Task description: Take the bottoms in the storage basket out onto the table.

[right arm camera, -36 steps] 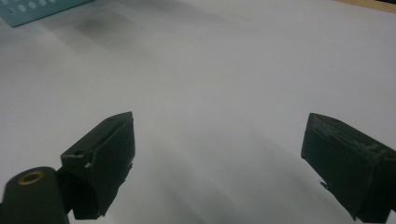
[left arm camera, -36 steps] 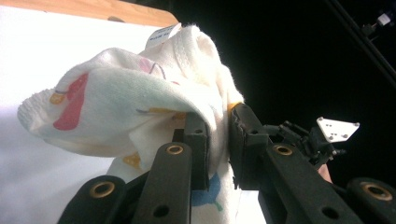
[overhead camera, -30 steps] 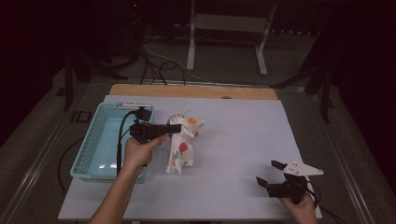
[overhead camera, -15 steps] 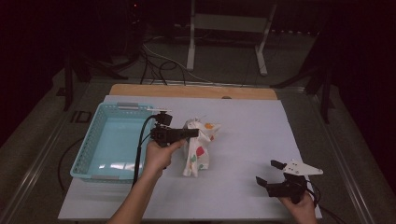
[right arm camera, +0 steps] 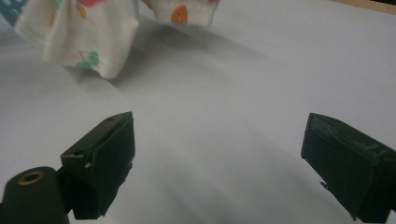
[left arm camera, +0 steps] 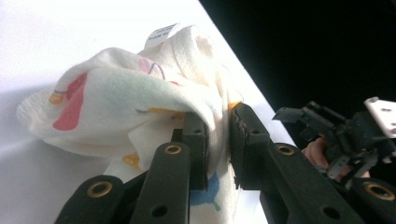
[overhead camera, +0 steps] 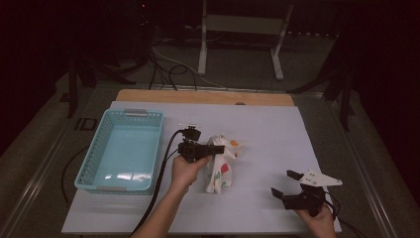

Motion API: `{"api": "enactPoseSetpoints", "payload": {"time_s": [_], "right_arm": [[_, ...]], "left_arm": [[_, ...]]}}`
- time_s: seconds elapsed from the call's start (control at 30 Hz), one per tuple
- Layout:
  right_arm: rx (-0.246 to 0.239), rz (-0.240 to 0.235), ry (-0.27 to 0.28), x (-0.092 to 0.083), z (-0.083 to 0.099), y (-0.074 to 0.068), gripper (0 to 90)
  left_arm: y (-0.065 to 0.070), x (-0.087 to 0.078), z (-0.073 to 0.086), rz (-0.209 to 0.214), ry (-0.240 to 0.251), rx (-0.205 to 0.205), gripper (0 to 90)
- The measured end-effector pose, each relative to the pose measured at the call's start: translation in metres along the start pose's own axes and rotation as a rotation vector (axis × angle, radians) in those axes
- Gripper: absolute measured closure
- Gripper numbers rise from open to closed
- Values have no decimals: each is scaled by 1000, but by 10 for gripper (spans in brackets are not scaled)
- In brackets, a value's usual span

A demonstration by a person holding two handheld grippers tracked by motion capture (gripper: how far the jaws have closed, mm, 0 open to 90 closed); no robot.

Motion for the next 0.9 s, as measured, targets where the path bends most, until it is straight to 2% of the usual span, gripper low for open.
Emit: {"api": "enactPoseSetpoints", "payload": {"time_s": [0.07, 0.23, 0.63, 0.73, 0.9], "right_arm": [[2, -2, 0, 0, 0, 0, 99], [-2, -3, -5, 1, 0, -1, 99], [5, -10, -3, 3, 1, 0, 99], [9, -12, -2, 4, 1, -1, 99], [11, -15, 2, 6, 0, 0, 99]], "left_arm": [[-1, 9, 5, -7, -9, -4, 784], [-2, 20, 9, -15, -13, -8, 778], [-10, 32, 14, -68, -11, 4, 715], [-11, 33, 15, -75, -12, 14, 702], [-10, 33, 17, -92, -1, 55, 647]]}}
Point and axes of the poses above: each handheld gripper's, and its own axes: x roughly forward along the jaws, z roughly out of its underside, y roughly to its right, the point moved 9 cm from there along x, roughly forward along the jaws, and after that the axes turned 13 degrees about -z, right-handed, at the moved point
